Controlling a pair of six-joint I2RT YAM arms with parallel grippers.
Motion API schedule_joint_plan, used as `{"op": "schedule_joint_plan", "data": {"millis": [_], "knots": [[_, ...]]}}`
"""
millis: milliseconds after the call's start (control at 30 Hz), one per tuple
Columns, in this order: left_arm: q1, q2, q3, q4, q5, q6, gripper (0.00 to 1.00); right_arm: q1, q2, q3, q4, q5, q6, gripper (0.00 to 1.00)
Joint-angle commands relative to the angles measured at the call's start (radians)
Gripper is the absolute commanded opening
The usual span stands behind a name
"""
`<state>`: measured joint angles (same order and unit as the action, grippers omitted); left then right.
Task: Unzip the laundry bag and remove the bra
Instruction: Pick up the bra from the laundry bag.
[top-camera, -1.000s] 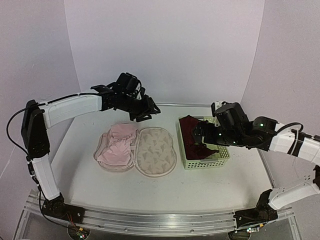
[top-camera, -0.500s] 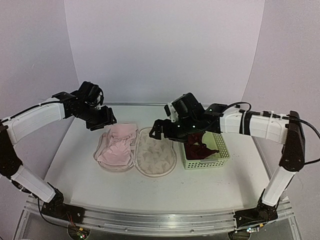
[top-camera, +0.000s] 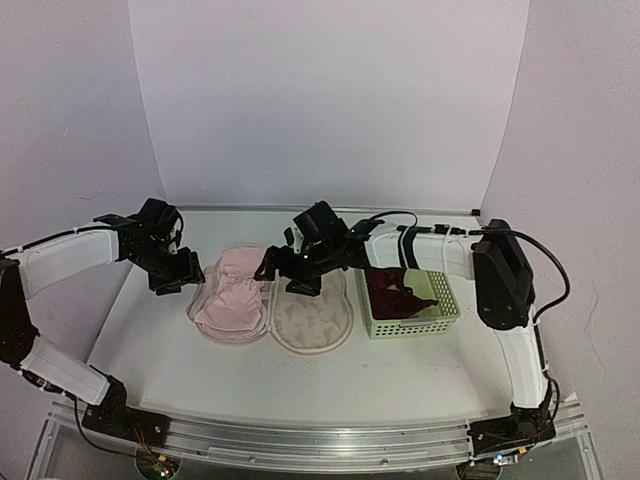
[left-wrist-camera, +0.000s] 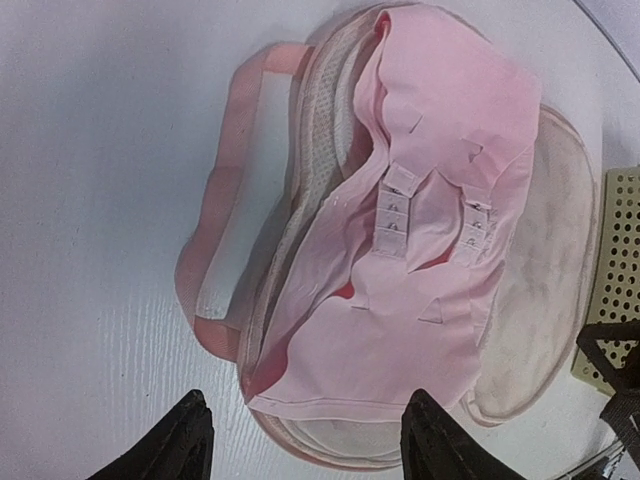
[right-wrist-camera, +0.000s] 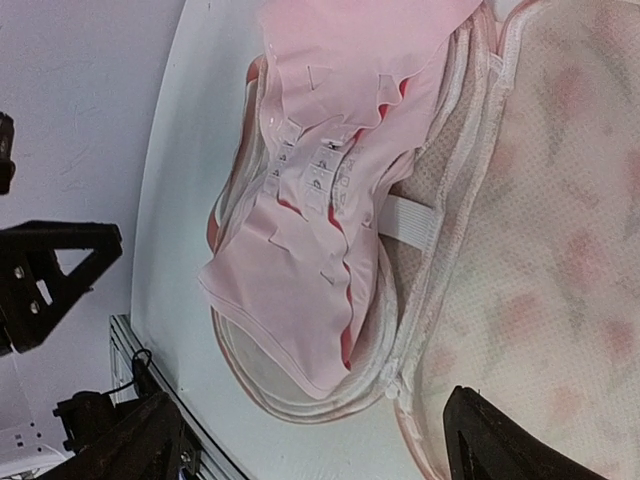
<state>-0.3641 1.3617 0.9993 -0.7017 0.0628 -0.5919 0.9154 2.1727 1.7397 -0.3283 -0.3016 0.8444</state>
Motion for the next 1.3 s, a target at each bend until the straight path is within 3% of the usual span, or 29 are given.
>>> {"op": "schedule_joint_plan", "data": {"millis": [0, 400, 800, 1267], "knots": [[0.022, -0.02, -0.038, 0.078, 0.036, 0.008, 0.65, 0.004, 0.063, 0.111, 0.085, -0.018, 0.098, 0.89], [0.028, -0.059, -0.124, 0.096, 0.079, 0.01, 0.65, 0.005, 0.272, 0.271, 0.17, -0.007, 0.234, 0.7], [0.028, -0.076, -0.133, 0.094, 0.103, 0.016, 0.65, 0.003, 0.406, 0.378, 0.232, -0.016, 0.302, 0.67], [0.028, -0.071, -0.14, 0.094, 0.11, 0.013, 0.65, 0.003, 0.469, 0.423, 0.276, -0.04, 0.337, 0.54]]}}
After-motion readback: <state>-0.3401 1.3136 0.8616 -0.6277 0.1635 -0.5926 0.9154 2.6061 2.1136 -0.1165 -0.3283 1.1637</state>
